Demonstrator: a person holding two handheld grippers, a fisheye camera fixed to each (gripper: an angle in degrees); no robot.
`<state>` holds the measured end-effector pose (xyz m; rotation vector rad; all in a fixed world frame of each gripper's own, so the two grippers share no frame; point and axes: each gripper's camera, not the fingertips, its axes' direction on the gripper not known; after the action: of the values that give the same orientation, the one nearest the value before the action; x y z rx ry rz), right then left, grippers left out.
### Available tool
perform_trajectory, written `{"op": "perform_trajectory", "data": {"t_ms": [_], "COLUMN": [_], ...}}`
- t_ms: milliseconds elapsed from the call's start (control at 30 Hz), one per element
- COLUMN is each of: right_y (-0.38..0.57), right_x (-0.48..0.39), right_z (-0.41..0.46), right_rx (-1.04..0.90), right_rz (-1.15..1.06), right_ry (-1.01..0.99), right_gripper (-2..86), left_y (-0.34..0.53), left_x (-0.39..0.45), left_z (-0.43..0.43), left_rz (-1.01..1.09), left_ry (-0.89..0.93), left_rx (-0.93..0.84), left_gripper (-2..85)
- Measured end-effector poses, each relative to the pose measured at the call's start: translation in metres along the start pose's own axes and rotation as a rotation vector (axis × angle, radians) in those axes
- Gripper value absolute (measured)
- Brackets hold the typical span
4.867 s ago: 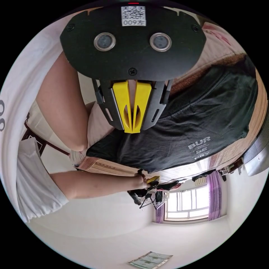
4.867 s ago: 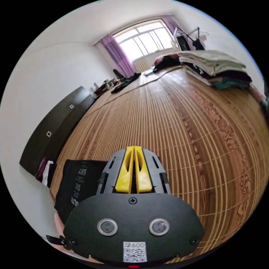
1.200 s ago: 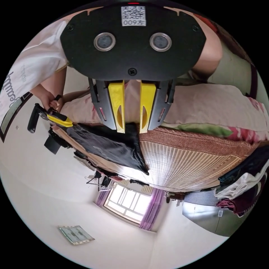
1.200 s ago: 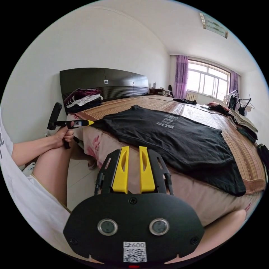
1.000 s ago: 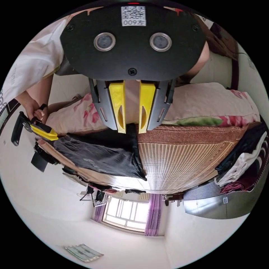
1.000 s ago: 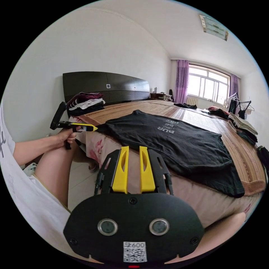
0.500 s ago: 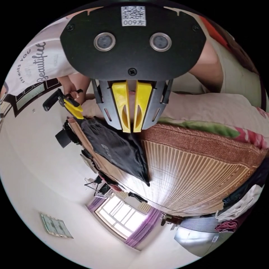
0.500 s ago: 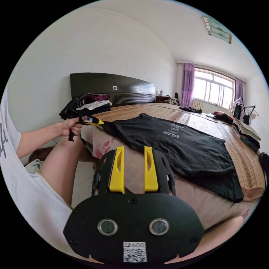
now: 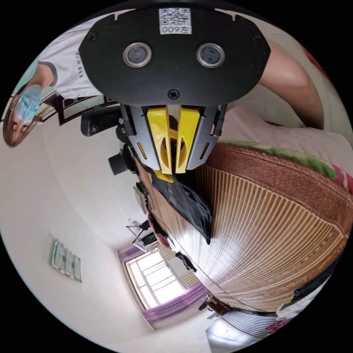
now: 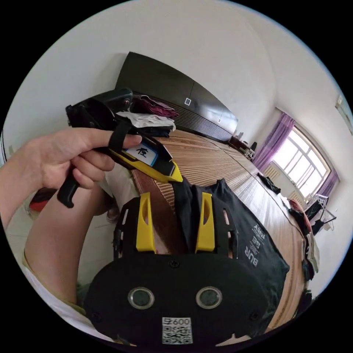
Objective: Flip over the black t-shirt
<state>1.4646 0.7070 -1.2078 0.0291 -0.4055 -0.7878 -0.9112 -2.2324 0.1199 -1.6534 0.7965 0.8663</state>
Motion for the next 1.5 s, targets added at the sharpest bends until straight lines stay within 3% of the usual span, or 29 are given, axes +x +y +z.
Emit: {"op": "perform_trajectory", "data": {"t_ms": [167,400,500,567,667,833,967,1100,1333,1500], "right_y": [-0.049,-0.064,-0.064,-0.06,-0.051,-0.039,-0.031,-0.03,-0.032,-0.032], "right_x": [-0.022,-0.027,-0.029,-0.026,-0.022,-0.036,-0.056,-0.07,-0.074,-0.059], "right_z": [0.064,0.088,0.09,0.081,0.051,-0.009,-0.048,-0.074,-0.109,-0.126], "right_rx": [-0.175,-0.262,-0.279,-0.254,-0.177,-0.086,-0.055,-0.031,-0.008,0.012], "right_rz": [-0.044,0.035,0.074,0.131,0.197,0.208,0.191,0.155,0.121,0.17], "right_ry": [0.199,0.207,0.16,0.09,-0.014,-0.135,-0.186,-0.179,-0.185,-0.25], "right_gripper": [11.8,2.1,0.1,-0.4,-0.7,-0.7,-0.7,-0.7,-0.7,-0.7], "left_y": [-0.011,-0.018,-0.021,-0.027,-0.037,-0.069,-0.103,-0.134,-0.158,-0.154], "left_x": [-0.008,-0.012,-0.011,-0.014,-0.029,-0.065,-0.08,-0.074,-0.077,-0.071], "left_z": [-0.01,-0.016,-0.019,-0.022,-0.03,-0.015,-0.001,0.004,0.026,0.023], "left_rz": [-0.075,-0.104,-0.094,-0.103,-0.139,-0.243,-0.306,-0.302,-0.323,-0.306], "left_ry": [0.138,0.161,0.177,0.201,0.156,0.166,0.182,0.068,0.0,-0.016], "left_rx": [0.089,0.122,0.127,0.102,0.093,0.005,-0.031,-0.042,-0.098,-0.033], "left_gripper": [2.2,3.0,4.8,12.2,16.2,18.6,18.1,16.9,6.8,2.5]}}
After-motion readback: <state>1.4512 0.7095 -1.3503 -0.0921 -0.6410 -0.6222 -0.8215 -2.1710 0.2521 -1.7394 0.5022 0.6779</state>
